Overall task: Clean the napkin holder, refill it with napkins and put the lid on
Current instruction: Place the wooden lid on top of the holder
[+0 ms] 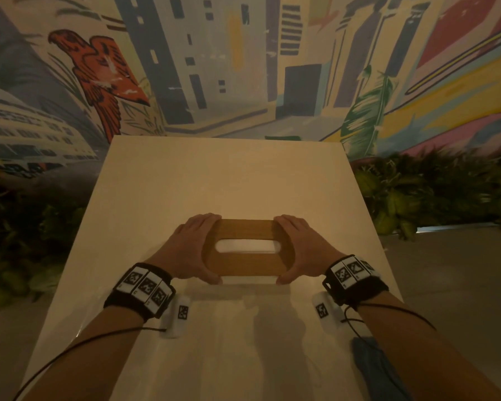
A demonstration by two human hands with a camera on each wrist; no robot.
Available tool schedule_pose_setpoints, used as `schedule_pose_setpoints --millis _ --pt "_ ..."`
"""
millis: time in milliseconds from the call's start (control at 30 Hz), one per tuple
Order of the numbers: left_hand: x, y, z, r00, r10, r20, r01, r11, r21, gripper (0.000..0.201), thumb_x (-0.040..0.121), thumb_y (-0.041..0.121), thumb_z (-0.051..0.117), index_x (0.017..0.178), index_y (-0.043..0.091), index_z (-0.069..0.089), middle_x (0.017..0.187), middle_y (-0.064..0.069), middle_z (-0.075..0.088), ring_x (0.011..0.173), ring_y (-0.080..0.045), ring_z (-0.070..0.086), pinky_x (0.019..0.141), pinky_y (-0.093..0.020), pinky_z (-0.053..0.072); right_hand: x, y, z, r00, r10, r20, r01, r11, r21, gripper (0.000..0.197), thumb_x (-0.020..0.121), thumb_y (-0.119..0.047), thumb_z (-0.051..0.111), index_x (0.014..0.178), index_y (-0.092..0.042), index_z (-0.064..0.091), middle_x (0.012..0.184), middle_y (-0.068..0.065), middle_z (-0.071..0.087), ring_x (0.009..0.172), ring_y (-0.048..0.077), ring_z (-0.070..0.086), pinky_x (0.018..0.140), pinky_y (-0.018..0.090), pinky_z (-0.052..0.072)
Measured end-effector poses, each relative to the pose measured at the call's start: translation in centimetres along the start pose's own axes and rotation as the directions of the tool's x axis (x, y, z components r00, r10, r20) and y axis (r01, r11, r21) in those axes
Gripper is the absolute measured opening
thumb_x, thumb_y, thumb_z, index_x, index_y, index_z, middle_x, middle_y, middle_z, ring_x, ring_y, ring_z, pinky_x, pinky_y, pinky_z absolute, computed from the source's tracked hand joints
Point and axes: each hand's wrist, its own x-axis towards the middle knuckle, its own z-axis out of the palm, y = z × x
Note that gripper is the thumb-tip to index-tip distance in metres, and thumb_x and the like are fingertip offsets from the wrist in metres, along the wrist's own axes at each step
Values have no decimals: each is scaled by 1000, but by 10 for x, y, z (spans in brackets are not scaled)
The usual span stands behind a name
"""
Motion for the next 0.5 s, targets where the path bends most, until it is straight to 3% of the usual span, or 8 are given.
schedule_pose_setpoints --millis 233,367,433,500 --pt "1 -2 1 1000 4 15 -4 1000 0 139 37 73 78 149 27 9 155 5 19 142 -18 16 119 -41 12 1 -3 -2 1000 -3 28 7 989 -147 137 48 -73 76 151 -20 3 157 -2 13 140 20 17 115 43 23" --pt "-2 0 -3 998 11 65 -9 1000 -27 144 34 80 73 150 31 3 157 15 5 145 -12 0 119 -41 4 -1 -9 -5 998 -6 68 17 986 -164 140 44 -87 61 152 -23 -1 160 -2 2 145 25 3 118 47 10" --pt "-4 2 -4 999 36 -11 -36 997 -69 130 44 82 66 151 33 12 154 19 5 142 -8 -2 117 -40 4 -2 -19 -10 998 -56 -24 55 997 -61 122 53 -87 55 150 -25 17 158 0 15 143 25 9 117 46 12" --pt "-7 7 -5 973 83 -217 -98 993 -61 79 67 71 61 136 36 45 145 11 36 134 -13 21 113 -45 25 0 -31 -10 968 -147 -206 142 989 -39 70 78 -66 57 132 -22 51 138 2 45 127 22 34 108 45 32"
